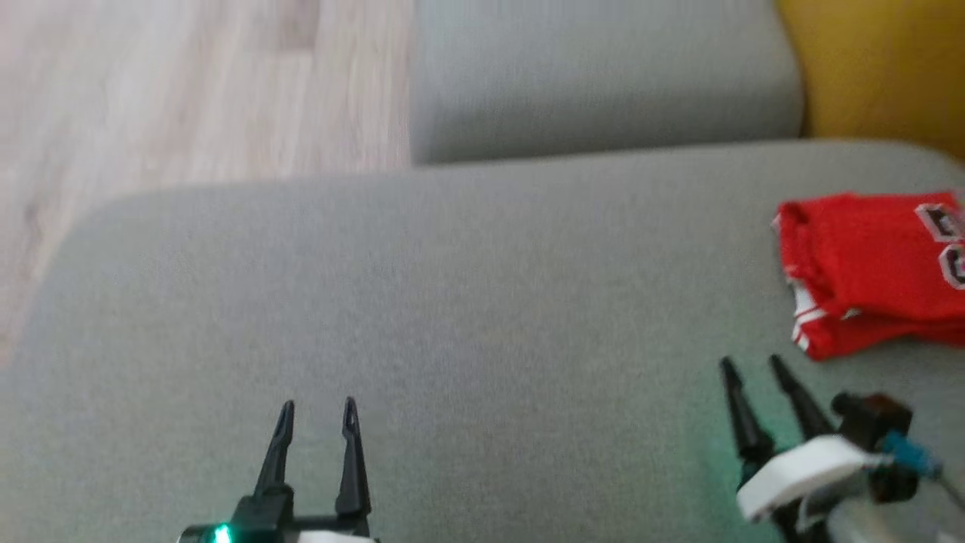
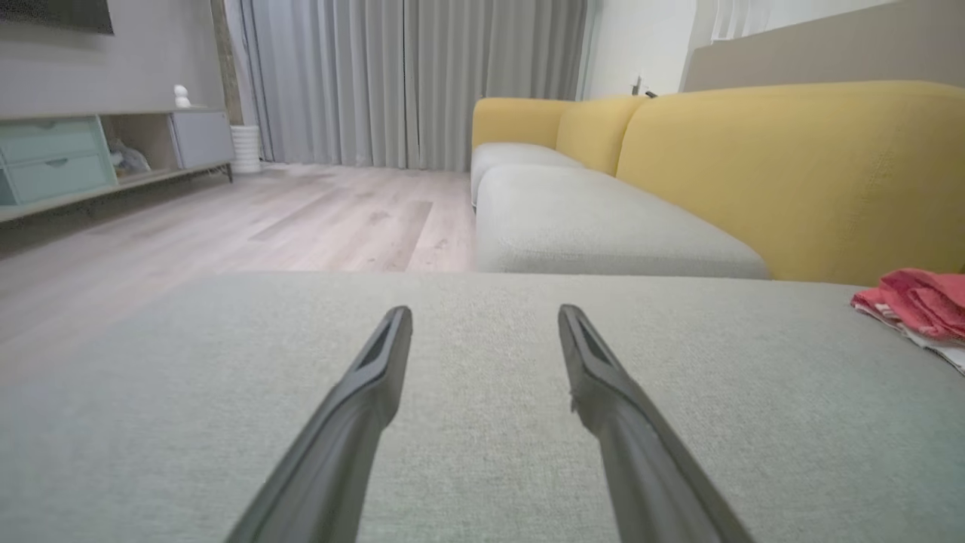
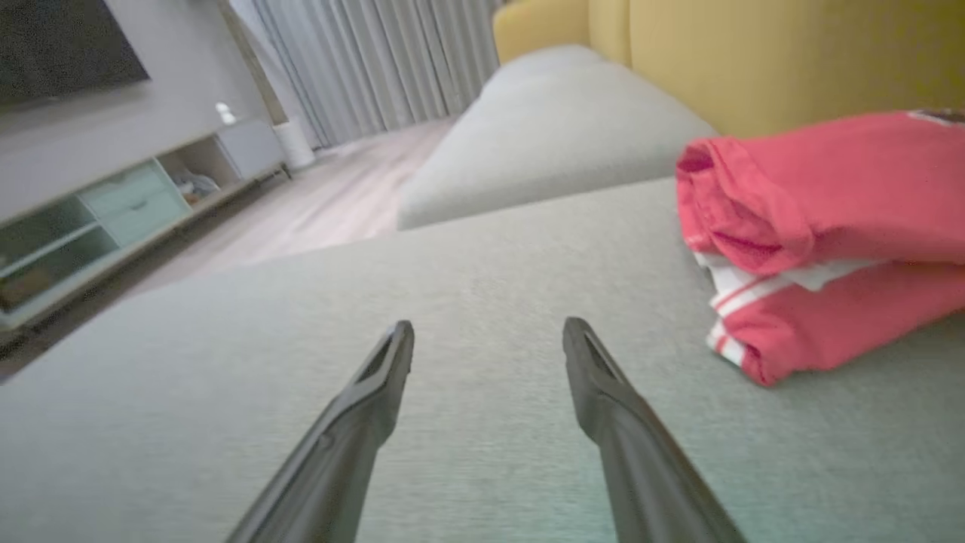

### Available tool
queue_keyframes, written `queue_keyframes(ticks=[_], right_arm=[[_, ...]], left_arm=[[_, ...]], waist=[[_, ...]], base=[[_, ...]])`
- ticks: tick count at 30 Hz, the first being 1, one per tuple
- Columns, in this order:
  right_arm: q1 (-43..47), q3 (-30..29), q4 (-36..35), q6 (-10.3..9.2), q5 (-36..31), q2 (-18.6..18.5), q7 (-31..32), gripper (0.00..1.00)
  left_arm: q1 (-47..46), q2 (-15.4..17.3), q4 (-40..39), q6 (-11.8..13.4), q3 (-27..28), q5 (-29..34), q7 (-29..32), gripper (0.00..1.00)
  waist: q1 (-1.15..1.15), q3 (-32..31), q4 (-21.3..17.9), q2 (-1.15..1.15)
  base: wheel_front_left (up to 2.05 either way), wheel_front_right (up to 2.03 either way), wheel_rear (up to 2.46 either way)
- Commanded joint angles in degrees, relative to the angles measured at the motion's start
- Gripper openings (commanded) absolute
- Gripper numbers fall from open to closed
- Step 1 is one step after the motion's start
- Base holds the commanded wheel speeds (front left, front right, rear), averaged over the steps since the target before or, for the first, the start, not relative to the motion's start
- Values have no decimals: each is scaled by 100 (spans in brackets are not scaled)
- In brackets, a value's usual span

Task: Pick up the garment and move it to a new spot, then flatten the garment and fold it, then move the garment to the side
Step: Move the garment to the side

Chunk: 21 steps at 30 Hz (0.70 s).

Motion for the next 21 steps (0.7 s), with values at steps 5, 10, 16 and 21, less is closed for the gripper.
queue_keyframes(ticks=[5,10,16,21], right_arm=[[900,-345,-1539,39,-1000,549,-82,100],[1377,-428,-1898,39,-1388,744,-83,100],[1613,-532,-2036,39,-1633,833,-83,100],[1663,-654,-2035,39,-1803,868,-84,100]], left_arm=[[196,4,-313,-173,458,200,-29,100],[483,-7,-434,-235,586,280,-29,100],[655,-25,-451,-331,632,379,-29,100],[631,-32,-389,-400,626,456,-29,100]], waist=[[3,-691,-47,0],[3,-830,-85,0],[3,-893,-72,0],[3,-902,-36,0]], base=[[0,0,0],[0,0,0],[0,0,0],[0,0,0]])
